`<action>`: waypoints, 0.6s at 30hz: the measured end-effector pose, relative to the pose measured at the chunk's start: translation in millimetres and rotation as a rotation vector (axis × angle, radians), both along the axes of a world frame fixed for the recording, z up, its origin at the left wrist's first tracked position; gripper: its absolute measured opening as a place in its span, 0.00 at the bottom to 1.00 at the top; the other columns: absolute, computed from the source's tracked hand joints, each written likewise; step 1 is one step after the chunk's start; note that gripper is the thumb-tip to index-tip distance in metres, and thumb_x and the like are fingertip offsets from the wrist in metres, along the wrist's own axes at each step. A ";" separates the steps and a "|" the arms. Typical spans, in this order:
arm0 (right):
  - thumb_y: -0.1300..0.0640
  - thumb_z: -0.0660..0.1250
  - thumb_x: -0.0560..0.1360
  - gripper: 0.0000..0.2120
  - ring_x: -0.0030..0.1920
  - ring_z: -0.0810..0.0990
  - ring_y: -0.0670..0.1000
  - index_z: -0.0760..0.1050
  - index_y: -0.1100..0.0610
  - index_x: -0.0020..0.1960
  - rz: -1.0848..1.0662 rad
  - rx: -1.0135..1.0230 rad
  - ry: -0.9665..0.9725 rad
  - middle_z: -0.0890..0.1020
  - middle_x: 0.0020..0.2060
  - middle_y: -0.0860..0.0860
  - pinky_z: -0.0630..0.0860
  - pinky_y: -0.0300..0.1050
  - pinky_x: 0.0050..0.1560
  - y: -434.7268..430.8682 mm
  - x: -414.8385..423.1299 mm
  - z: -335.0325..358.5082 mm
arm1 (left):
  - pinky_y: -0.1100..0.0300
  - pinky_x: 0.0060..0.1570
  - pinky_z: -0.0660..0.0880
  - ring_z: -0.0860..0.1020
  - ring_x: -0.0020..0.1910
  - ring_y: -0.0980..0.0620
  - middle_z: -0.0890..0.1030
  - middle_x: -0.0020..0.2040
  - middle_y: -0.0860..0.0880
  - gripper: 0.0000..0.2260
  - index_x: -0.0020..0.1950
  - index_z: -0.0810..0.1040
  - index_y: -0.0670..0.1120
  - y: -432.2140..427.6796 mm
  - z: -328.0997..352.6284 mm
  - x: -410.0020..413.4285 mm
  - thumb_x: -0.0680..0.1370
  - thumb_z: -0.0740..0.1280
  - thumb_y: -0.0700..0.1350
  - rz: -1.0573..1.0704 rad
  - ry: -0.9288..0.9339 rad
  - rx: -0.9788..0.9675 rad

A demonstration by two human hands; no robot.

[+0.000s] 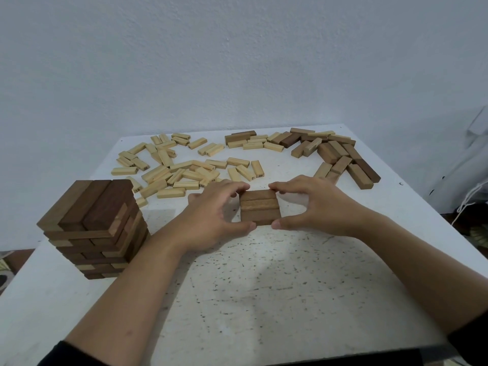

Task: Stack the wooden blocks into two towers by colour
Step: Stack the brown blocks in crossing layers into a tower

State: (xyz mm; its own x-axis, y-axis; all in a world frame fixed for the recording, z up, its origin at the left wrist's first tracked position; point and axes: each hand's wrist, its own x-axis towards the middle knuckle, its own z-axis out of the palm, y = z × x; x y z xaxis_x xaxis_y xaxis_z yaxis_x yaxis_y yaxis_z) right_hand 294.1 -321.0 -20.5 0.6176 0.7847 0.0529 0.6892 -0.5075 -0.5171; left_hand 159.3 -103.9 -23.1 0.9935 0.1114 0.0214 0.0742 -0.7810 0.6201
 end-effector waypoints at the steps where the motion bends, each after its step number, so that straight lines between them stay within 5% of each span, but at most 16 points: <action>1: 0.33 0.76 0.66 0.40 0.65 0.71 0.42 0.70 0.40 0.74 0.004 0.023 0.012 0.76 0.65 0.39 0.68 0.44 0.64 -1.2 -0.4 1.1 | 0.51 0.71 0.65 0.67 0.67 0.61 0.70 0.65 0.63 0.34 0.74 0.68 0.61 0.1 0.3 0.0 0.70 0.73 0.65 -0.009 -0.027 -0.010; 6: 0.34 0.77 0.65 0.38 0.63 0.74 0.37 0.73 0.41 0.72 0.014 0.237 0.081 0.79 0.62 0.33 0.71 0.36 0.61 -6.9 -4.8 8.7 | 0.75 0.59 0.63 0.69 0.66 0.67 0.72 0.65 0.63 0.32 0.74 0.69 0.58 -1.8 9.6 -3.2 0.72 0.77 0.56 -0.004 -0.193 -0.093; 10: 0.42 0.78 0.63 0.34 0.58 0.76 0.34 0.77 0.44 0.68 0.006 0.419 0.121 0.81 0.55 0.29 0.69 0.24 0.54 -12.7 -12.8 23.2 | 0.81 0.55 0.62 0.69 0.67 0.66 0.73 0.64 0.64 0.33 0.75 0.68 0.60 -7.4 23.5 -9.7 0.72 0.75 0.60 -0.007 -0.277 -0.146; 18: 0.54 0.83 0.65 0.27 0.58 0.81 0.44 0.81 0.51 0.63 0.045 0.711 0.291 0.85 0.57 0.45 0.75 0.40 0.56 -11.3 -20.5 39.3 | 0.79 0.53 0.63 0.70 0.66 0.64 0.73 0.62 0.67 0.32 0.73 0.69 0.61 -21.2 51.5 -20.7 0.70 0.67 0.67 -0.015 -0.414 -0.140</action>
